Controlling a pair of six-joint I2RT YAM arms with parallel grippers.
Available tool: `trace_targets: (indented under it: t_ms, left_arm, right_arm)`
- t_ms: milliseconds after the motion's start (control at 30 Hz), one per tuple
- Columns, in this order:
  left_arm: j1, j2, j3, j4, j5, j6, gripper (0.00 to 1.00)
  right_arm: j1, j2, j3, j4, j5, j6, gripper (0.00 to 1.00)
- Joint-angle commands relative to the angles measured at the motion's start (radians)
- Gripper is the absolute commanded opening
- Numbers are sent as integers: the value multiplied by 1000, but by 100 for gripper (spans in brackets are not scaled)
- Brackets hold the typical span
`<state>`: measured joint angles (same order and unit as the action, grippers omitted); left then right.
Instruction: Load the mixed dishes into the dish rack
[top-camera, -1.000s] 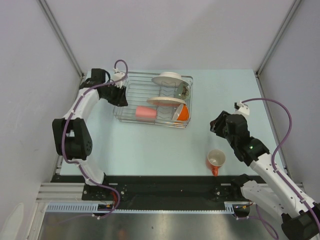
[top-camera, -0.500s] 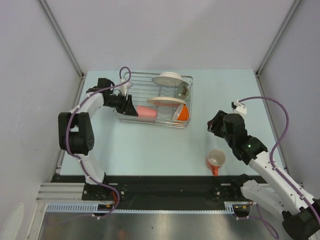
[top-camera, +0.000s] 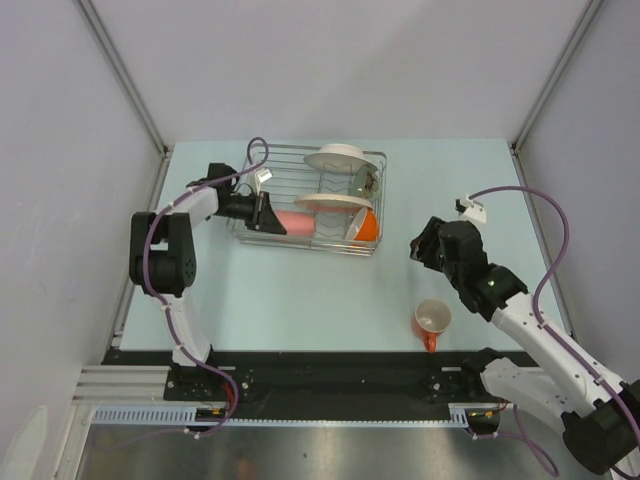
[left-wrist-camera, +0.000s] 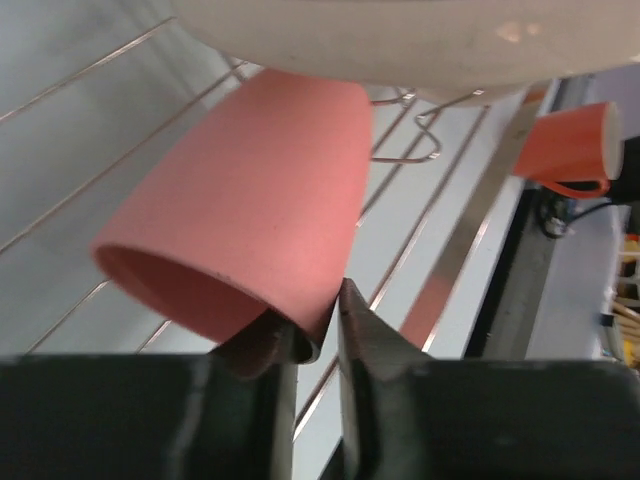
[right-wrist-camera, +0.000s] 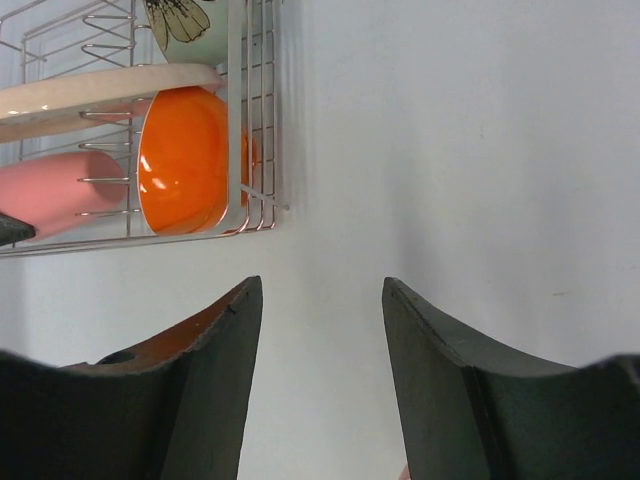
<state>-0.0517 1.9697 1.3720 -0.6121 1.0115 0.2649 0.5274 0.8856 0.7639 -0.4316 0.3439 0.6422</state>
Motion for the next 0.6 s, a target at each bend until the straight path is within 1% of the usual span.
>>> trace_targets:
  t_ms: [0,67,200,300,333,400,433,467,567]
  left_arm:
    - [-23,23,36,-6,143,22,11]
    - [-23,23,48,-32,159,42,0]
    - [-23,3,64,-135,196,123,0]
    - [-23,-26,81,-234,226,194,0]
    - [-22,-44,90,-259,236,209,0]
    - [-19,-63,101,-342,249,265,0]
    - [-16,-86,108,-365,256,279,0]
    - [-14,-97,113,-402,265,299,0]
    - [-7,-140,122,-439,279,306,0]
  right_arm:
    - [-1,42,60,51,17,-21,57]
    - [-4,64,69,71,15,-27,57]
    - [-15,147,95,138,-5,-49,58]
    - [-24,269,129,201,-9,-67,58]
    - [-24,339,156,211,-13,-72,57]
    - [-23,397,182,249,-25,-93,57]
    - [-20,447,207,258,-25,-96,57]
    - [-18,466,215,269,-29,-105,57]
    - [-17,533,239,292,-39,-111,55]
